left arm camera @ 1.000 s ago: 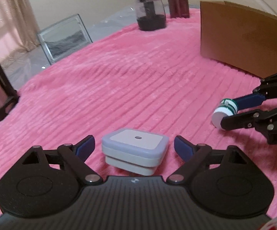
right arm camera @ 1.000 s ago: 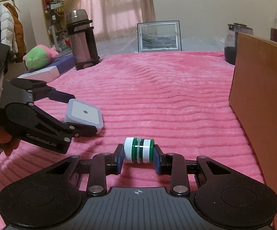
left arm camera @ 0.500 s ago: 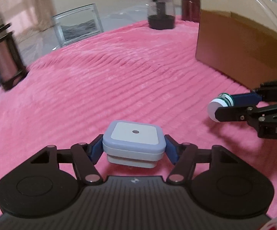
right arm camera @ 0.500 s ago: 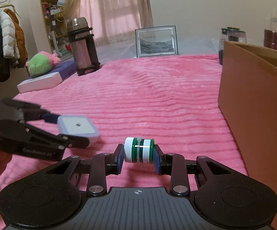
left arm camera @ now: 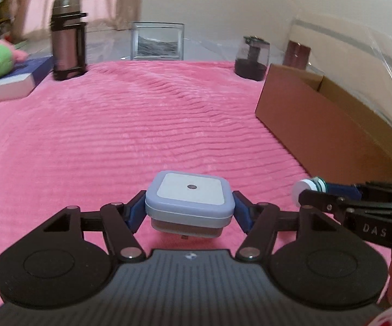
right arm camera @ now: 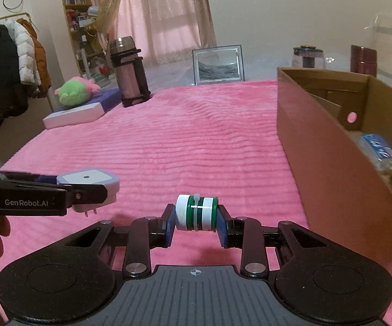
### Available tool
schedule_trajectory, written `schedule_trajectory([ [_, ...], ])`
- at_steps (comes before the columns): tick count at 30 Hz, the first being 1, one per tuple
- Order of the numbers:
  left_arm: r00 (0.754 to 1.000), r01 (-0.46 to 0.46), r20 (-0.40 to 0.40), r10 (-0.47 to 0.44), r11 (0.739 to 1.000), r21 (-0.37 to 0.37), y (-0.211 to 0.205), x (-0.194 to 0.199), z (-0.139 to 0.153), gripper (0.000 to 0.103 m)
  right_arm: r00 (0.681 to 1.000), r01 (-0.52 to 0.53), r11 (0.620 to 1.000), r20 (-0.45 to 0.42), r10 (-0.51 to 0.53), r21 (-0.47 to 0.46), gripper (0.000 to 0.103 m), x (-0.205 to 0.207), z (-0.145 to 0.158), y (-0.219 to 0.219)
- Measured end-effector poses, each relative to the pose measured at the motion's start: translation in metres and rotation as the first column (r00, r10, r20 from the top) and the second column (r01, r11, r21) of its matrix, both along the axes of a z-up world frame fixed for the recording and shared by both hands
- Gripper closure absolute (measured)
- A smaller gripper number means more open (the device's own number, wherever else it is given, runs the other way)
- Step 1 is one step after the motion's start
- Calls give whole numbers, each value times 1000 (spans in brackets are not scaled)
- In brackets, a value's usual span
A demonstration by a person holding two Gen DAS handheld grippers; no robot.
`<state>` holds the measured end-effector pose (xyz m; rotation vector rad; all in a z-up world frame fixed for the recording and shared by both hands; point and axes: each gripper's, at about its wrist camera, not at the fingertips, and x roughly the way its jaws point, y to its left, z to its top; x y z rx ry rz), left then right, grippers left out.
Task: Organize rigid objects
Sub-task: 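Carry the night light and tape roll over the cardboard box with both tools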
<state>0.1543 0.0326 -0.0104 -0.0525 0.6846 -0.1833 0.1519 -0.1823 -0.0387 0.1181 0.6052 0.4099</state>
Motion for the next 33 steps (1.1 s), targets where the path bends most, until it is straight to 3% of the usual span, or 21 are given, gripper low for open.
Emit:
schedule_trajectory([
  [8,996,-89,-9,89,995,-50,-12,-51,10,42,1000,-12,1000,25,12,11,75,-48,20,-19],
  [15,994,-108,-3,108,993,-55,-22,-79,19,42,999,-20,999,40,19,26,75,-71,35,-30],
  [22,996,-89,7,90,995,-53,-37,-95,26,42,998,-17,999,53,16,27,75,-84,44,-43],
  [33,999,32,24,-30,997,-64,-81,-107,36,42,997,42,999,56,-43,18,75,-100,52,-85],
])
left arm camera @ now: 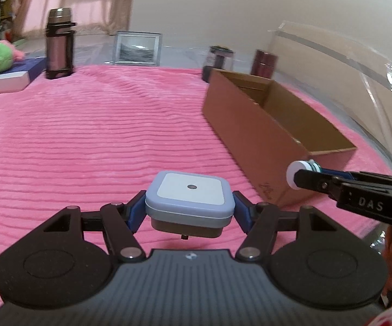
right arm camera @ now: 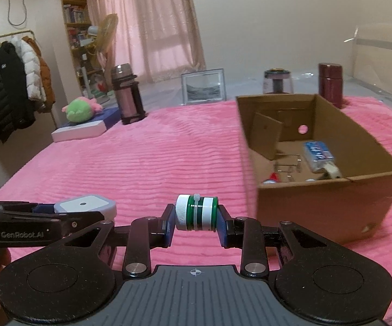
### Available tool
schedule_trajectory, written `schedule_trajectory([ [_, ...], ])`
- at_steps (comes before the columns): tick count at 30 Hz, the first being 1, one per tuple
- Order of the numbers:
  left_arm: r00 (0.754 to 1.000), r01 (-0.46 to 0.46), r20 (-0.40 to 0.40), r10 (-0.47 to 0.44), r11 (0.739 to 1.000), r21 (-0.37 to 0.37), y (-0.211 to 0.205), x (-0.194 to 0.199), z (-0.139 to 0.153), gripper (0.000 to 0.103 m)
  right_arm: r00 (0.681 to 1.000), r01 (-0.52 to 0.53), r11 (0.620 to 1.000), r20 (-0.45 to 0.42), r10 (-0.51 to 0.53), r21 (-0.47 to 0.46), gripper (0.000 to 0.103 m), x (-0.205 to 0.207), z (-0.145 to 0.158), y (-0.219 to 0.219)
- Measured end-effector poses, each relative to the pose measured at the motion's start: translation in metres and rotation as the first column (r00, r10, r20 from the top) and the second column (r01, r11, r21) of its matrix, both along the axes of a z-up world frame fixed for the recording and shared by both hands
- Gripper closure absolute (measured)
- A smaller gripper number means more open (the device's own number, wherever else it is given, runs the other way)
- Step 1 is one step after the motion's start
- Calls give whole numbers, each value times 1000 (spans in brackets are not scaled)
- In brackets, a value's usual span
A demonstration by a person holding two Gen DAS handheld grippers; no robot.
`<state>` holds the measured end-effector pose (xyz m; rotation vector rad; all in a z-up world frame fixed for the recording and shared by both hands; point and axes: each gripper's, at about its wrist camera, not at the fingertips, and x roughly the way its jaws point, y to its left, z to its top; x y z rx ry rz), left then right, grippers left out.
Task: Organize rigid objects
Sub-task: 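Carry the night light and tape roll over the cardboard box with both tools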
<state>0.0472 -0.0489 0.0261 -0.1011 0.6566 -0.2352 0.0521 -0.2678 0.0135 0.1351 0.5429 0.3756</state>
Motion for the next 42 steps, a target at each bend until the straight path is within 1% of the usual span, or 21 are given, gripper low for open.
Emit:
schedule_trajectory([
  [6,997,81,13,-81,997,-8,-32,0,6,42,997,69,998,19,-69,-10,75,-7,6,-34],
  [12,987,157,19,-157,987,-15,-60,3,10,42,991,135,990,22,-135,-28,75,-12,9,-69],
  [19,974,223,30,-223,975,-11,-86,5,14,42,983,185,981,-1,-185,-61,75,-12,11,-97],
  [27,954,298,39,-298,955,-5,-108,7,17,42,977,212,974,-19,-214,-81,75,-12,8,-111],
  [34,941,334,59,-333,943,-2,-118,15,23,42,975,219,972,-9,-221,-87,75,-9,13,-121],
  [39,929,360,89,-360,933,19,-128,30,35,42,979,203,975,11,-203,-92,75,-1,23,-127],
  [42,915,384,109,-389,921,61,-135,48,46,42,981,192,976,35,-190,-101,75,8,34,-132],
])
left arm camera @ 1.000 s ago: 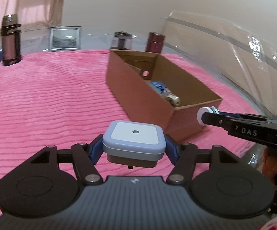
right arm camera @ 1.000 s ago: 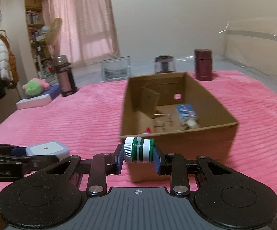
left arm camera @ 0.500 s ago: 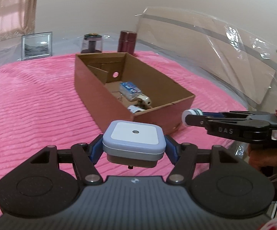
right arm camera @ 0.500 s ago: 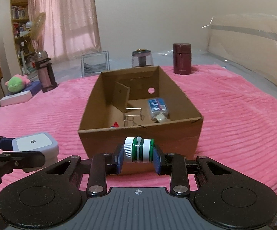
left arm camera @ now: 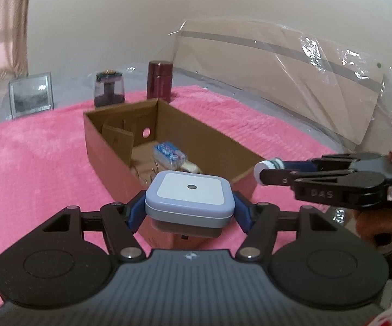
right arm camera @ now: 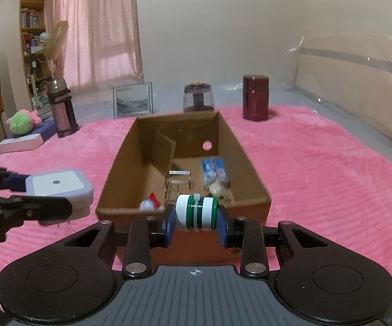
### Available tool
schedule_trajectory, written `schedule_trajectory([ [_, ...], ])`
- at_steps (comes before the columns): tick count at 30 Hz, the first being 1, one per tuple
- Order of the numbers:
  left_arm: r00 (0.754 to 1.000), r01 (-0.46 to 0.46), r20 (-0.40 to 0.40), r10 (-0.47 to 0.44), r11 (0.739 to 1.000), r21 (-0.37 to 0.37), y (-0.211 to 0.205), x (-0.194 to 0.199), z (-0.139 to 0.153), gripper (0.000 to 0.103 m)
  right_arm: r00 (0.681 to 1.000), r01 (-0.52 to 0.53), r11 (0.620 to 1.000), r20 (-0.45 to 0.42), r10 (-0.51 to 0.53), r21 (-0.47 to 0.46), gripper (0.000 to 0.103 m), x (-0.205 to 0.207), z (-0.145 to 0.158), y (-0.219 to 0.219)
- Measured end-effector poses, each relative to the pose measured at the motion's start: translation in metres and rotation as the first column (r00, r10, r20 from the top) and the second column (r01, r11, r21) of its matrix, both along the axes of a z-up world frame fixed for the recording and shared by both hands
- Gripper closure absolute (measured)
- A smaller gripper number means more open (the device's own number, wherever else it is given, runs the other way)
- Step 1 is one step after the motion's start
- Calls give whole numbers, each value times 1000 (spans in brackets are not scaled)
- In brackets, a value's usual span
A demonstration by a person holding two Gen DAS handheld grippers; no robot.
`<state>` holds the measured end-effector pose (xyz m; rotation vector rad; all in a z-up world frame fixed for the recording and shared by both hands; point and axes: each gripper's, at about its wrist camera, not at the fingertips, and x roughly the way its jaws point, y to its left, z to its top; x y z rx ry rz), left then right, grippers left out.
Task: Organize rigid objects
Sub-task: 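Carry the night light and tape roll over the cardboard box with both tools, then open both tools to drop the night light and tape into the box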
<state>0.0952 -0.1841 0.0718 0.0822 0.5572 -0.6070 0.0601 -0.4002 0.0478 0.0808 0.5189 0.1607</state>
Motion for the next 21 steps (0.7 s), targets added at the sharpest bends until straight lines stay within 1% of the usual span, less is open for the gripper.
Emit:
schedule_trajectory([
  [2,999,28,18,-29,999,22,-5,14,8,42,1000,-21,1000,12,21,-8,75,9,8,-4],
  [4,997,63,43,-65,996,66,-12,30,15,42,998,-59,998,16,59,-26,75,22,15,-6],
  [6,994,86,52,-92,990,110,-20,49,21,42,993,-120,992,0,120,-45,75,40,18,-7],
  [8,992,112,42,-119,983,145,-27,73,25,42,986,-168,984,-26,167,-61,75,58,20,-8],
  [11,987,147,33,-157,967,206,-37,101,28,42,975,-219,968,-62,213,-120,75,84,21,-8],
  [14,979,193,7,-202,945,263,-49,130,27,42,961,-268,952,-106,254,-145,75,109,18,-11],
  [16,974,218,-9,-226,928,303,-57,144,23,42,948,-310,933,-138,288,-182,75,124,14,-8],
  [18,966,251,-31,-256,903,348,-65,157,17,42,932,-354,908,-170,321,-223,75,137,7,-5],
  [21,952,301,-79,-295,857,419,-79,174,2,42,904,-416,869,-222,365,-267,75,154,-7,1],
])
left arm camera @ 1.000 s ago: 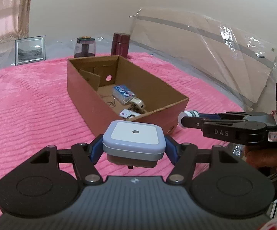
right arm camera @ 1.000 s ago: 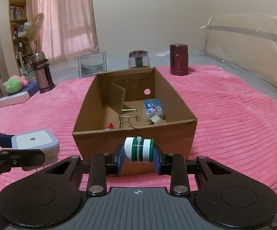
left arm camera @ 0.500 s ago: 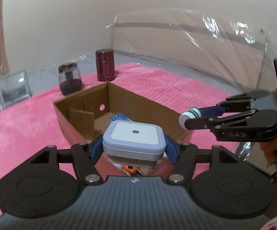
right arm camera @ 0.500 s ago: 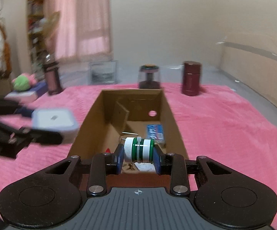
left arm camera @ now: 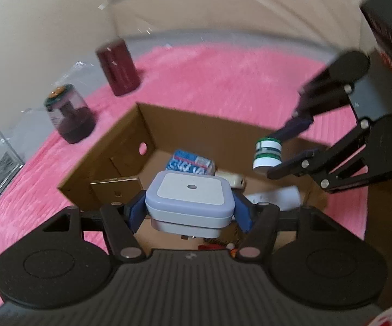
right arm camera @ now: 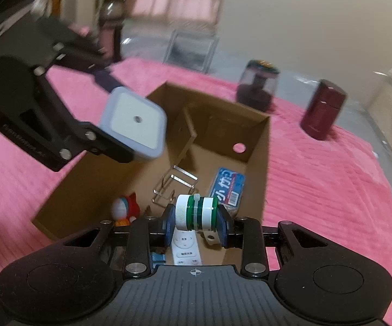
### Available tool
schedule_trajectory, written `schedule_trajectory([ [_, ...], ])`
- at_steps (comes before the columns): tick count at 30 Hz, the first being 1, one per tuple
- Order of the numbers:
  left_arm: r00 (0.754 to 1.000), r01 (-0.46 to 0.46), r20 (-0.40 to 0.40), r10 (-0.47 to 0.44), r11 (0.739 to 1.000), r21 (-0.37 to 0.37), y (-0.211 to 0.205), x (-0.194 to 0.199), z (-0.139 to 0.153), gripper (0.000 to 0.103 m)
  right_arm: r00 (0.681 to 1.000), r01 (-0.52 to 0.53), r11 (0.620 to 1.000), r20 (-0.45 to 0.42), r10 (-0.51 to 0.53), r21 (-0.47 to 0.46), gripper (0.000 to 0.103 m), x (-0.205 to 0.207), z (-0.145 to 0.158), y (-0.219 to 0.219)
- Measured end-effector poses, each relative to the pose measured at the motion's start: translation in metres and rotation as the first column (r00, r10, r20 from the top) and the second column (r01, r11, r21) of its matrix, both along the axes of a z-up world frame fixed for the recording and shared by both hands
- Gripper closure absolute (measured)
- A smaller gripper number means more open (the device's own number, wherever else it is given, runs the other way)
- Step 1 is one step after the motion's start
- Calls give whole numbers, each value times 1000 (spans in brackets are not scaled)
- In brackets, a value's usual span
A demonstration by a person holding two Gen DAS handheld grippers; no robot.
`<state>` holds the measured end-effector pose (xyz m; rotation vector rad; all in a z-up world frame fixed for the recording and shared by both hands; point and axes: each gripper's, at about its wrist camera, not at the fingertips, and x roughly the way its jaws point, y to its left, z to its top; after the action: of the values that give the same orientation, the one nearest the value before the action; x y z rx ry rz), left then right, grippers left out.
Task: Organize rigid objects
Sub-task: 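Open both tools to drop the night light and tape into the box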
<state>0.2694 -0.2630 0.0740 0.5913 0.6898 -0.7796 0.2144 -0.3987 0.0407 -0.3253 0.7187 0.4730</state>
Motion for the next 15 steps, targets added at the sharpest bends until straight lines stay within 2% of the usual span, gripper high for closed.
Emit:
schedule_trajectory([
  [4,999,48,-18,-46,993,112,-13,13,-24,42,998,-40,998,-49,37,-50,75,20,-20,4],
  [9,996,59,-76,-48,986,157,-18,31,-48,42,994,-54,996,-100,47,-75,75,39,-40,7],
  [15,993,64,-111,-41,976,210,-21,42,-61,42,990,-69,993,-132,56,-94,75,50,-51,12],
])
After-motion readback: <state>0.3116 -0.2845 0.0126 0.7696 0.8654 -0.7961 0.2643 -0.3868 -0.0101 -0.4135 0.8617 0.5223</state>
